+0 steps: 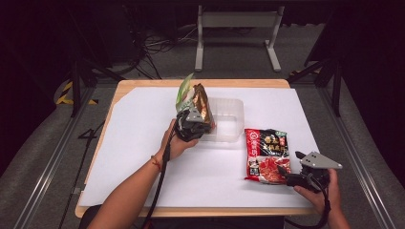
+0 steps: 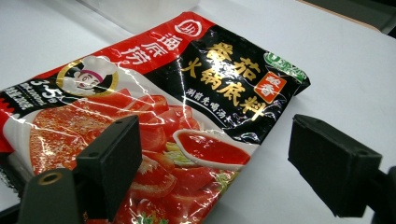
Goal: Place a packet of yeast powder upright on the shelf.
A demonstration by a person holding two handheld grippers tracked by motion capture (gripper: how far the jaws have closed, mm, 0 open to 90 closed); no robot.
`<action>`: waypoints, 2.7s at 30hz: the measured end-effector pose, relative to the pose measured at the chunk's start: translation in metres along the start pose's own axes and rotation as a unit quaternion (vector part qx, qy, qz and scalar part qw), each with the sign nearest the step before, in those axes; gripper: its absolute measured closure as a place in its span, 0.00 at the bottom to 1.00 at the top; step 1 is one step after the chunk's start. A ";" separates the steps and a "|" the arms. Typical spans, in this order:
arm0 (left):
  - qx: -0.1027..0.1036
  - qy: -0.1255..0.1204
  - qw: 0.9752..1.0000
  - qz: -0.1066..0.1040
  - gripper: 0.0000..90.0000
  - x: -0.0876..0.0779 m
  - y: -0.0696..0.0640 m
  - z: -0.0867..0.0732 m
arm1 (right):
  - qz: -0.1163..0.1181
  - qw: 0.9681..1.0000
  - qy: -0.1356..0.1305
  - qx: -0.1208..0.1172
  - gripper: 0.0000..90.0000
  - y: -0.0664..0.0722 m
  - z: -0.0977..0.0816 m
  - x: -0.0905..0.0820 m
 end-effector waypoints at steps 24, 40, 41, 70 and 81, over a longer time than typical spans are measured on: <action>0.080 -0.011 0.996 0.024 0.64 -0.091 -0.041 -0.052 | 0.011 1.000 0.003 0.013 0.20 0.000 0.002 0.001; 0.037 0.015 0.996 0.081 0.26 -0.126 -0.037 -0.108 | 0.027 1.000 0.006 0.013 0.21 -0.009 0.017 0.011; 0.032 0.017 0.996 0.083 0.24 -0.130 -0.036 -0.114 | 0.028 0.999 0.007 0.014 0.22 -0.011 0.019 0.012; 0.001 0.012 0.996 0.091 0.16 -0.154 -0.037 -0.143 | 0.095 0.985 0.088 0.116 0.18 -0.072 0.052 0.082; 0.011 0.014 0.997 0.081 0.16 -0.148 -0.041 -0.138 | 0.122 0.972 0.124 0.159 0.12 -0.074 0.041 0.105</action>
Point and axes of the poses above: each handheld gripper's, and its own axes: x roughly forward along the jaws, z roughly out of its top, y roughly to its left, the point moved 5 cm from there along x, roughly forward along the jaws, and after that the axes turned 10 degrees about x, right-handed, at the moved point
